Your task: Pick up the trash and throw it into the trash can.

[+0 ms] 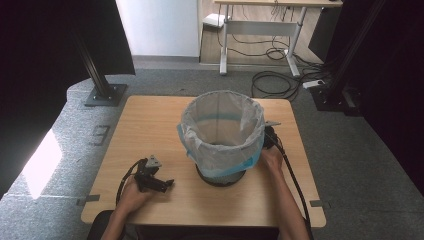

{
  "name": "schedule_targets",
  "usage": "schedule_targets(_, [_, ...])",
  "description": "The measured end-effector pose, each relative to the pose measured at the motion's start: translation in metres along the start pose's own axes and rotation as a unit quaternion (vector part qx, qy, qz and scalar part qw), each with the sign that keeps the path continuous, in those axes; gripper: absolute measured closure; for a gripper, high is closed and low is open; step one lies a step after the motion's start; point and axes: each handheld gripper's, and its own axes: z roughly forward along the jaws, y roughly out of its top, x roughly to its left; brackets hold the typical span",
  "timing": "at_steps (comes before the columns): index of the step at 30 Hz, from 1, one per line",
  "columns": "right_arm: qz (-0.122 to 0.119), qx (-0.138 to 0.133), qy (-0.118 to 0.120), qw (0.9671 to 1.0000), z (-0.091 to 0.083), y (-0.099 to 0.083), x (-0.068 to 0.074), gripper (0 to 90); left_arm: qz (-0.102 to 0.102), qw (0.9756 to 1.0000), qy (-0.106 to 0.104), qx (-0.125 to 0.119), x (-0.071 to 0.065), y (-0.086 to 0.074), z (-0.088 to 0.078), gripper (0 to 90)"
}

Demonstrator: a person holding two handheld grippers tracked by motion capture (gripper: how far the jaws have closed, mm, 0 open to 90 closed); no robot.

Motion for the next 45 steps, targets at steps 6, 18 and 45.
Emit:
schedule_targets(6, [-0.005,0.007,0.012,0.9999,0.0,0.004,0.009,75.7,0.0,1.0,0.0,0.0,0.0,0.0,0.0,0.0])
schedule_targets(18, [0.024,0.053,0.014,0.9982,-0.021,-0.002,0.003,84.7,0.0,1.0,0.0,0.0,0.0,0.0,0.0,0.0])
schedule_targets(45, [0.014,-0.001,0.054,0.9984,-0.143,0.038,-0.006,84.8,0.0,1.0,0.0,0.0,0.0,0.0,0.0,0.0])
